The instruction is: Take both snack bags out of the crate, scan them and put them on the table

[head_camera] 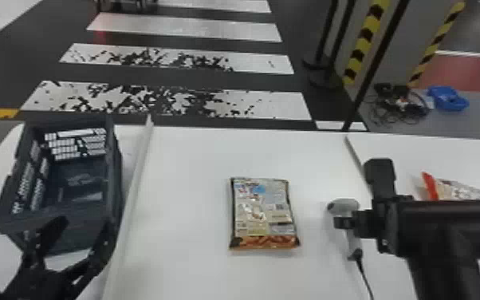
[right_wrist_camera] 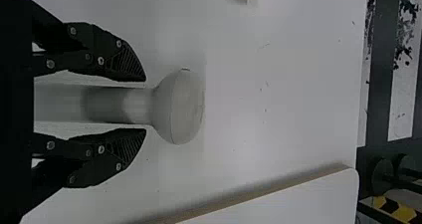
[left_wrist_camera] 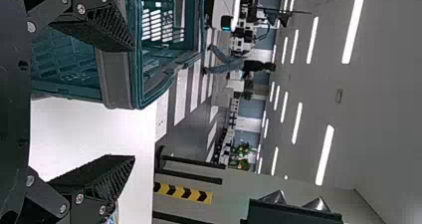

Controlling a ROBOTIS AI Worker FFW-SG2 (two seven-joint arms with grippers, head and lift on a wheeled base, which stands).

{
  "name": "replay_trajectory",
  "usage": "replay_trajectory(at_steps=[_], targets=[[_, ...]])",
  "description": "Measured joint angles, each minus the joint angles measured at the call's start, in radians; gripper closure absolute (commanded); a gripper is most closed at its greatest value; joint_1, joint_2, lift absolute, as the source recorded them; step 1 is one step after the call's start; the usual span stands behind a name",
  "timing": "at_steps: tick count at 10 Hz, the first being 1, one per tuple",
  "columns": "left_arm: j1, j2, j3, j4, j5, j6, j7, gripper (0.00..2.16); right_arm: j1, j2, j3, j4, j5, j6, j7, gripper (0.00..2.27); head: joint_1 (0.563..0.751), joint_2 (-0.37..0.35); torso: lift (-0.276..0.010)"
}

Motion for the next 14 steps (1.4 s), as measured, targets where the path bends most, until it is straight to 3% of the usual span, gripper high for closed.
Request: replay_trajectory(at_steps=[4,7,11,14], targets=[[0.002,0.0,0.002,0.0,0.005,-0.001,-0.001,0.25,0.026,0.002,-0.008,-0.055,0.003,0.001,-0.029,0.05,0.695,-0.115,-0.092],[0.003,0.0,0.002,0.0,0.005,-0.002,-0.001,0.25,0.074,0.004,-0.01,-0.19,0.002,0.075,-0.039,0.06,0.695,-0.121,-0.092],[0.002,0.0,0.002,0.0,0.005,0.0,0.0,0.25,0.148,0.011,-0.064,-0.369,-0.222,0.266,0.005,0.07,0.695,-0.059,-0.092],[0.002,-0.001,0.002,0.002,0.005,0.0,0.0,0.25,0.143,0.019,-0.083,-0.374,-0.357,0.29,0.036,0.08,0.695,0.016,-0.092]])
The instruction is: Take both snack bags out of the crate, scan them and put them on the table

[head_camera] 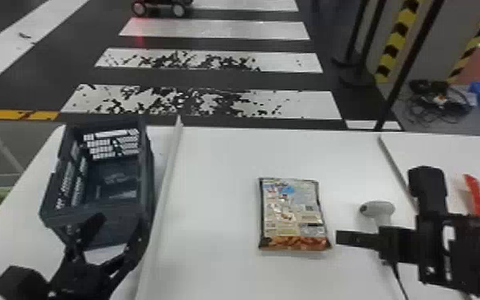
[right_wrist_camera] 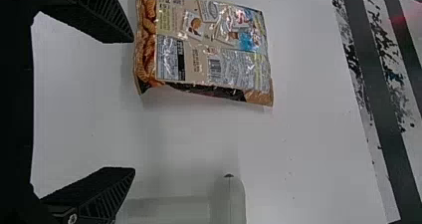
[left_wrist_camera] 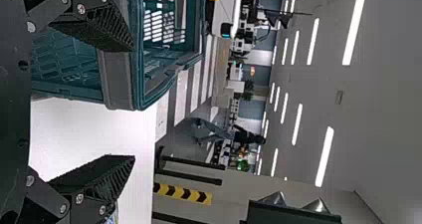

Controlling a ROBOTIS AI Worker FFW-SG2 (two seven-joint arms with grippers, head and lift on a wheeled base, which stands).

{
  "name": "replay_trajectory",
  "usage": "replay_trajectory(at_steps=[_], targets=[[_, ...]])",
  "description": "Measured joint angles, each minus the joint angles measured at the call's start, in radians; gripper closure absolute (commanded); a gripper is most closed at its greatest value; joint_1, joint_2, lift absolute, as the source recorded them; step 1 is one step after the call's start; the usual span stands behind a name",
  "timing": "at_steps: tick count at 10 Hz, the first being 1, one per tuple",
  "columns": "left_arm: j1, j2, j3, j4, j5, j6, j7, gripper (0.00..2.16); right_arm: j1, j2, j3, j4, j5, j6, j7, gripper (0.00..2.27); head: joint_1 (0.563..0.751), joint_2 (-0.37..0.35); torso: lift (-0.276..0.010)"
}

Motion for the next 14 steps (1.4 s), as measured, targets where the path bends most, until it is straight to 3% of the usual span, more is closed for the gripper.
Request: replay_trajectory(at_steps=[7,14], targets=[[-0.003,0.0,0.0,0.007,0.0,0.0,0.0,0.25,-0.079,0.019,0.023,0.252,-0.066,-0.158,0.071,0.08,0.695,0.075,-0.092],[-0.003,0.001,0.003,0.011,0.0,0.002,0.0,0.25,-0.122,0.026,0.036,0.361,-0.064,-0.162,0.088,0.09,0.695,0.095,-0.092]])
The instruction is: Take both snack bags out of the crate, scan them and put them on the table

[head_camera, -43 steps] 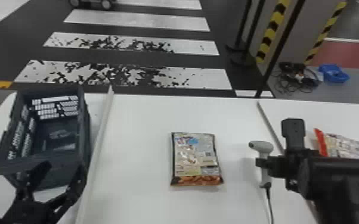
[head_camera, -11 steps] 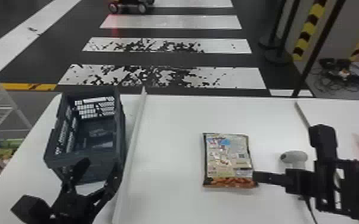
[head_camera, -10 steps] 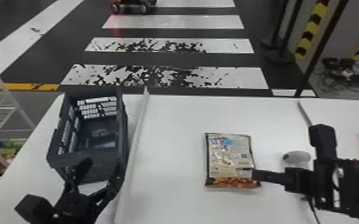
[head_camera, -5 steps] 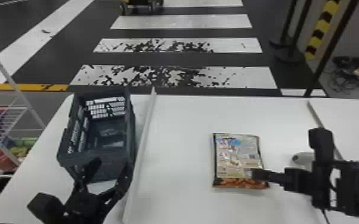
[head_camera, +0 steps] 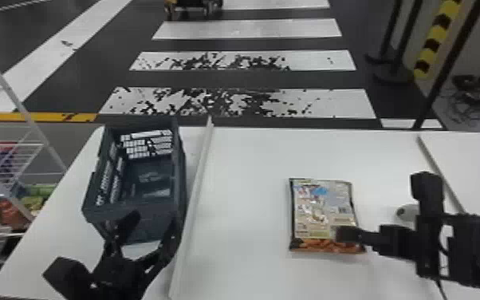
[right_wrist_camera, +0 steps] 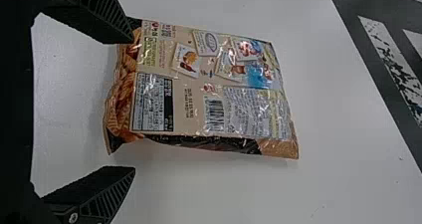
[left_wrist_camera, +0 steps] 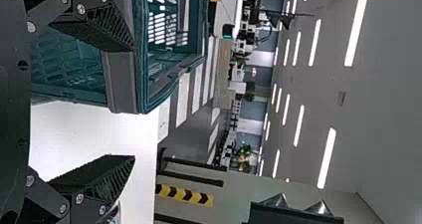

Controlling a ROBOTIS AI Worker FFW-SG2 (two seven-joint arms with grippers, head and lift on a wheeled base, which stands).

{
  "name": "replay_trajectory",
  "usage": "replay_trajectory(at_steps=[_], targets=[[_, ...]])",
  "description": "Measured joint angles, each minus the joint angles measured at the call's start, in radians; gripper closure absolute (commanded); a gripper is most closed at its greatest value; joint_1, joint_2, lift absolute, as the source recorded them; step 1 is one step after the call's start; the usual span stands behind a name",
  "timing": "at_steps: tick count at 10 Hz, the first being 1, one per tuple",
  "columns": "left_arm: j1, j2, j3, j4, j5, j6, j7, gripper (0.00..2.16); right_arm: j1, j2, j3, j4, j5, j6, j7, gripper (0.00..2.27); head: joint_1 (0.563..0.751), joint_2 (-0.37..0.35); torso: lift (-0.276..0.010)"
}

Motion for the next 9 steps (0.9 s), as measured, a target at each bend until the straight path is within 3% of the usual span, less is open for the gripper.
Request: replay_trajectory(at_steps=[6,8,9], targets=[[0.0,0.002,0.001,-0.001,0.0,0.001,0.0,0.25,-0.061,-0.003,-0.002,0.127,0.02,-0.034,0.024,0.1,0.695,0.093,-0.092],[0.0,0.002,0.002,-0.001,0.0,0.001,0.0,0.25,-0.069,-0.004,-0.002,0.145,0.026,-0.042,0.024,0.32,0.695,0.091,-0.092],[0.0,0.002,0.002,0.0,0.0,0.001,0.0,0.25,-0.072,-0.004,-0.001,0.153,0.031,-0.043,0.025,0.61,0.695,0.089,-0.092]])
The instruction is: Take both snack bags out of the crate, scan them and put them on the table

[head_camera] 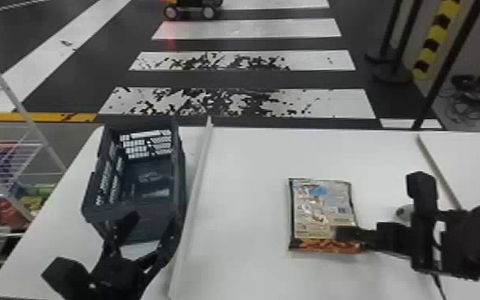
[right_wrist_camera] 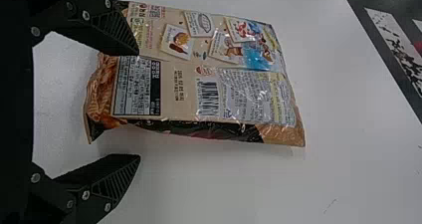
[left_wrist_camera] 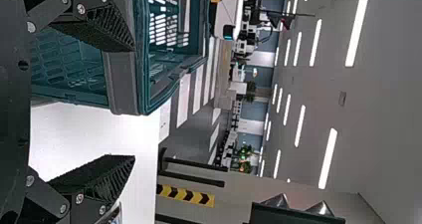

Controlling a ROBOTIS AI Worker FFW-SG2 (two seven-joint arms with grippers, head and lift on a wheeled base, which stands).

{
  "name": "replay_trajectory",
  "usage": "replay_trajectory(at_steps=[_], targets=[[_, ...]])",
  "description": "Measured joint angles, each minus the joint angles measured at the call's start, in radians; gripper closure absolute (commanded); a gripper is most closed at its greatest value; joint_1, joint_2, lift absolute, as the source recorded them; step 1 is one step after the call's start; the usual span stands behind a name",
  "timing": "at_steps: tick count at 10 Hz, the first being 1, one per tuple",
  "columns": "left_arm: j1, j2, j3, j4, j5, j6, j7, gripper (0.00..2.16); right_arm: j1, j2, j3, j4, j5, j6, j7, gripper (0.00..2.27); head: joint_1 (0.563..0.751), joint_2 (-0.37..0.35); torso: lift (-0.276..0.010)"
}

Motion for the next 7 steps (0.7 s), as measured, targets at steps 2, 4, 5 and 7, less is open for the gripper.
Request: replay_trajectory(at_steps=[2,4,5,7], targets=[[0.0,0.0,0.001,0.002,0.001,-0.002,0.0,0.25,-0.004,-0.001,0.0,0.009,0.013,0.001,0.012,2.26,0.695,0.089,-0.092],[0.0,0.0,0.002,0.006,0.002,-0.003,0.0,0.25,-0.012,0.0,0.003,0.01,0.046,0.02,0.011,2.26,0.695,0.082,-0.092],[0.0,-0.001,0.003,0.006,0.002,-0.003,0.0,0.25,-0.011,-0.001,-0.001,0.01,0.048,0.021,0.016,2.26,0.695,0.08,-0.092],[0.0,-0.002,0.007,0.008,0.002,-0.003,0.0,0.25,-0.002,-0.001,-0.032,0.008,0.013,0.025,0.034,2.26,0.695,0.084,-0.092]])
